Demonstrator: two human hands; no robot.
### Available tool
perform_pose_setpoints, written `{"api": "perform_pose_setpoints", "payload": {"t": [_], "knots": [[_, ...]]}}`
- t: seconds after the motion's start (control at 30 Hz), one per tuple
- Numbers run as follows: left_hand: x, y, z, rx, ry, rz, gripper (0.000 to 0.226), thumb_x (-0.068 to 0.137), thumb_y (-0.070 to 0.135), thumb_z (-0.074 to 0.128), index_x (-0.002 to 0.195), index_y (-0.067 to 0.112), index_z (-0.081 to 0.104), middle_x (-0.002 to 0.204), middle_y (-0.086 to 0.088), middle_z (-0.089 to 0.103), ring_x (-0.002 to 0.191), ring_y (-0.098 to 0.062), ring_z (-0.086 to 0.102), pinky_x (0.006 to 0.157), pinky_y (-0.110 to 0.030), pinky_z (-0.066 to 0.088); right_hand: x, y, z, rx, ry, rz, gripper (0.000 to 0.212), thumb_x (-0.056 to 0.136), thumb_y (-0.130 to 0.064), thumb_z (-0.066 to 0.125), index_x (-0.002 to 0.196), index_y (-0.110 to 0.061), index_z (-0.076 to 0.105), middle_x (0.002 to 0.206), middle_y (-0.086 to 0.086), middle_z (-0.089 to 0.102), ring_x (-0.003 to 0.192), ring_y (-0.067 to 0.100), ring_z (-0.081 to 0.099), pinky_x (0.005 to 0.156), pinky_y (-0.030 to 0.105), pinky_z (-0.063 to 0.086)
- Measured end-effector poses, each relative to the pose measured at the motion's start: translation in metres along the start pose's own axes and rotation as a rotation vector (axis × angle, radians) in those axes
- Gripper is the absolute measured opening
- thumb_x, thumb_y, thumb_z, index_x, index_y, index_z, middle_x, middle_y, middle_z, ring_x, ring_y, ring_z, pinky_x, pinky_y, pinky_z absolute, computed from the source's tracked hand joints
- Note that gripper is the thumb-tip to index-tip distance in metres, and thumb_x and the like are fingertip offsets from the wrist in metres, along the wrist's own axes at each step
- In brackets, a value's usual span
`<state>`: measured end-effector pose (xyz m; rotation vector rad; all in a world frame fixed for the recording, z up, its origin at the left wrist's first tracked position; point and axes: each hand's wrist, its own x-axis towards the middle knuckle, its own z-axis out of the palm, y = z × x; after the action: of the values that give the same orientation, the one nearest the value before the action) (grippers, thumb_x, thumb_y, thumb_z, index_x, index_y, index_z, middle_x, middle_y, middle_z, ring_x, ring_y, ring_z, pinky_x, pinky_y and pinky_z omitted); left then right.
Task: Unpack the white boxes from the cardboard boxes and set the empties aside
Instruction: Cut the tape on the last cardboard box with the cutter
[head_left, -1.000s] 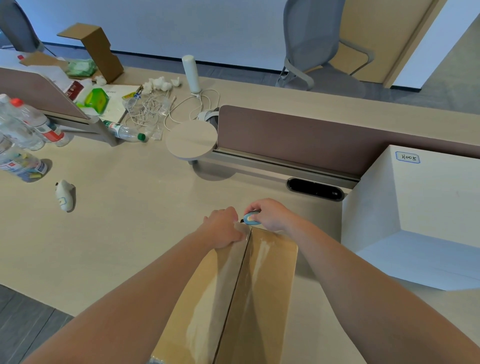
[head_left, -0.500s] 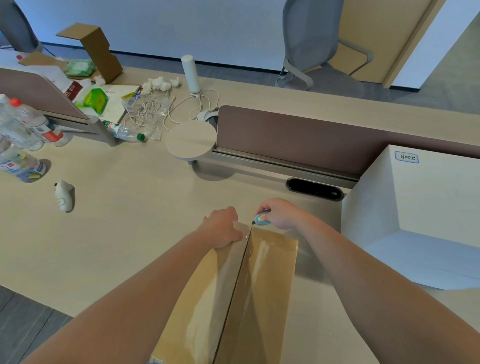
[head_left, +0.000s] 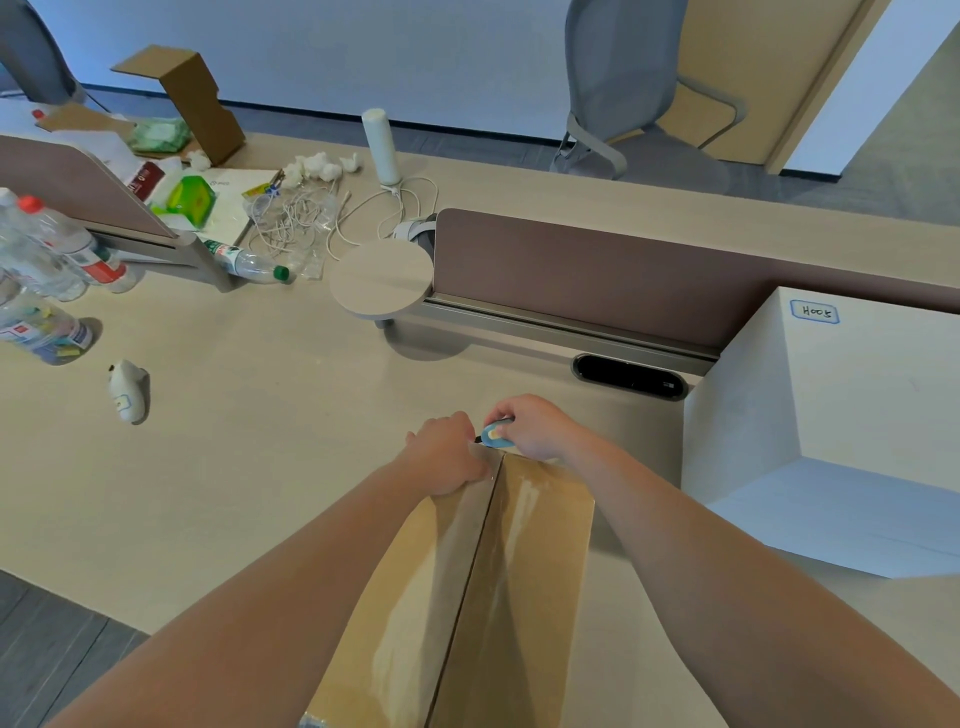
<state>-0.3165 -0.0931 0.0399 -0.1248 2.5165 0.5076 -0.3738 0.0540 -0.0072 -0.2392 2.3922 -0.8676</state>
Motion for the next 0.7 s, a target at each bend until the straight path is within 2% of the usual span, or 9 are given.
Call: {"api": "perform_pose_setpoints", "payload": {"t": [0.23, 0.4, 0.5, 0.63, 0.7], "knots": [[0.001, 0.0, 0.002, -0.023, 0.006, -0.011, 0.049, 0.083, 0.039, 0.066, 0.123, 0.017, 0.049, 0.103, -0.002, 0.054, 0.098, -0.024, 0.052, 0.094, -0.044, 0.046, 0.003, -0.004, -0.005, -0.107, -0.06, -0.041, 0.027, 0.099, -0.009, 0.052, 0.096, -0.029, 0.07, 0.106, 0.0, 0.067, 0.098, 0.023, 0.06, 0.083, 0.033, 0.048], [0.003, 0.002, 0.007, 0.006, 0.007, 0.004, 0.047, 0.085, 0.039, 0.064, 0.123, 0.017, 0.048, 0.109, -0.002, 0.055, 0.102, -0.025, 0.047, 0.1, -0.045, 0.038, 0.001, -0.006, -0.018, -0.293, -0.185, -0.076, 0.038, 0.097, 0.002, 0.044, 0.102, -0.025, 0.071, 0.108, -0.001, 0.064, 0.1, 0.023, 0.059, 0.088, 0.035, 0.049], [0.008, 0.001, 0.012, 0.043, 0.021, 0.007, 0.05, 0.082, 0.049, 0.065, 0.118, 0.018, 0.048, 0.116, -0.004, 0.058, 0.11, -0.026, 0.047, 0.104, -0.049, 0.033, -0.004, -0.002, -0.025, -0.319, -0.208, -0.071, 0.039, 0.096, 0.003, 0.044, 0.107, -0.021, 0.073, 0.115, 0.0, 0.065, 0.106, 0.023, 0.058, 0.093, 0.037, 0.05], [0.013, 0.008, 0.025, 0.137, 0.054, -0.014, 0.075, 0.072, 0.075, 0.06, 0.12, 0.019, 0.044, 0.123, -0.004, 0.056, 0.123, -0.028, 0.045, 0.109, -0.061, 0.024, -0.008, 0.004, -0.023, -0.284, -0.179, -0.05, 0.042, 0.095, 0.006, 0.043, 0.107, -0.022, 0.072, 0.116, 0.001, 0.065, 0.107, 0.025, 0.059, 0.095, 0.037, 0.051], [0.014, 0.012, 0.031, 0.175, 0.077, -0.028, 0.078, 0.072, 0.075, 0.06, 0.123, 0.019, 0.042, 0.128, -0.005, 0.055, 0.128, -0.029, 0.043, 0.11, -0.065, 0.02, -0.009, 0.007, -0.022, -0.267, -0.169, -0.042, 0.042, 0.094, 0.006, 0.043, 0.102, -0.025, 0.07, 0.115, 0.001, 0.065, 0.107, 0.025, 0.059, 0.093, 0.036, 0.05]]}}
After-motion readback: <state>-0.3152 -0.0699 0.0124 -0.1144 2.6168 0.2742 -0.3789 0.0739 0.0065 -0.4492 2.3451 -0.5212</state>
